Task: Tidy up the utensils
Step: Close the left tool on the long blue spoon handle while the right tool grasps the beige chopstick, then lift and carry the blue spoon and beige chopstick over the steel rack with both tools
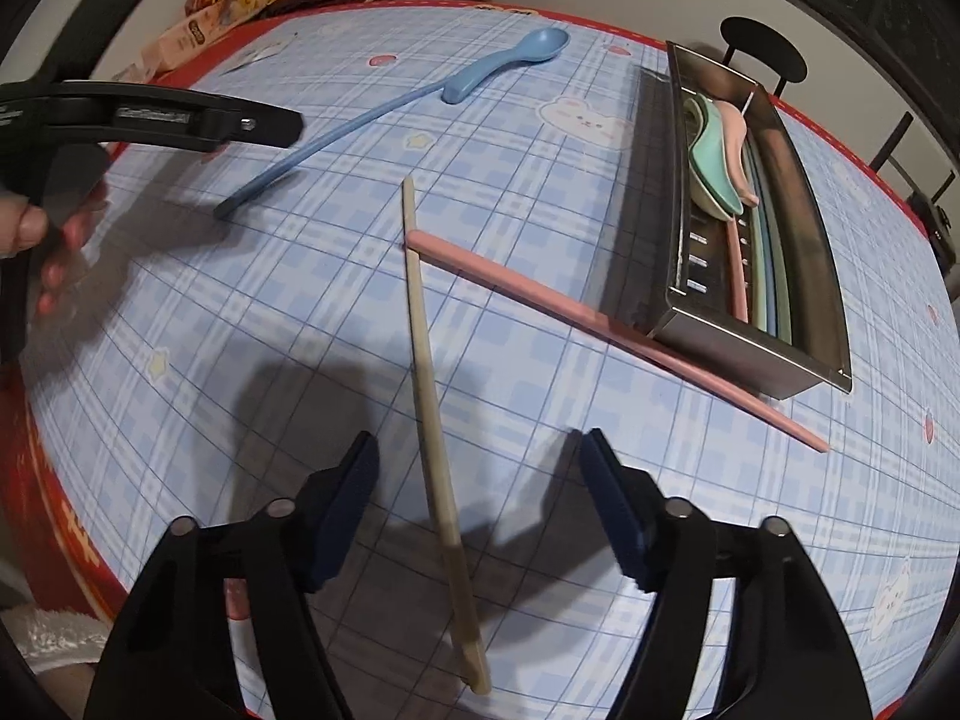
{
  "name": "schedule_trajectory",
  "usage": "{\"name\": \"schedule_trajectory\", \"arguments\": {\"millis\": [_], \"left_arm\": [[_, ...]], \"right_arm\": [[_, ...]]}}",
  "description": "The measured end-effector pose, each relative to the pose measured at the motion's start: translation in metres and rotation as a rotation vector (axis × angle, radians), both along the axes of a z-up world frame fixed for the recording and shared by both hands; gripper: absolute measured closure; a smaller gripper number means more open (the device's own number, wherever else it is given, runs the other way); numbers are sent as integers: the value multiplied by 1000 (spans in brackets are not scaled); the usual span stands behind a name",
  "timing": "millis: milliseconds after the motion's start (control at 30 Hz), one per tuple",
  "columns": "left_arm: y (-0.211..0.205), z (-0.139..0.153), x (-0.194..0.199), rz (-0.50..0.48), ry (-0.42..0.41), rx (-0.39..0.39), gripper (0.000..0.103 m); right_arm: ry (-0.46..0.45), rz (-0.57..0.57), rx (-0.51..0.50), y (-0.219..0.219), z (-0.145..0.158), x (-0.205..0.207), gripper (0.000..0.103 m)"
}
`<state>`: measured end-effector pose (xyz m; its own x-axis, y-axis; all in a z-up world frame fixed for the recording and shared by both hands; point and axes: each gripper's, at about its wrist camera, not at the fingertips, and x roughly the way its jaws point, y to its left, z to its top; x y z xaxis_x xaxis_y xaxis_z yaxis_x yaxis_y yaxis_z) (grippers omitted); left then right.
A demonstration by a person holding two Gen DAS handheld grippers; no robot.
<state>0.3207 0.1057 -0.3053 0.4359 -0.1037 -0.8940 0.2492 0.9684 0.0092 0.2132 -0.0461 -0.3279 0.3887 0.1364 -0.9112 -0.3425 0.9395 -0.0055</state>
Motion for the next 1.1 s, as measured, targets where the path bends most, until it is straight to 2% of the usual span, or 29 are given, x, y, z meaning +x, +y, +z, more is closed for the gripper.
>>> {"name": "schedule_trajectory", "arguments": {"millis": [100, 300, 467, 600, 667, 900, 1100], "left_arm": [[-6, -4, 7, -22, -2, 6, 26], [-18, -12, 22, -35, 8, 24, 45], [-30, -19, 35, -46, 21, 48, 65], [-35, -21, 39, -46, 17, 58, 69], [-35, -22, 40, -42, 20, 44, 73], [-35, -22, 26, -77, 15, 33, 91], [-27, -21, 1, -100, 17, 11, 92]], "right_arm": [[-1, -14, 10, -4, 2, 0, 47], [-12, -21, 8, -7, 2, -1, 53], [-13, -31, 8, -8, 3, 0, 58], [-11, -42, 18, -11, 4, 2, 67], [-5, -38, 25, -12, 4, 2, 78], [4, 5, 63, -5, 3, -3, 86], [3, 17, 89, -9, 3, -4, 88]]}}
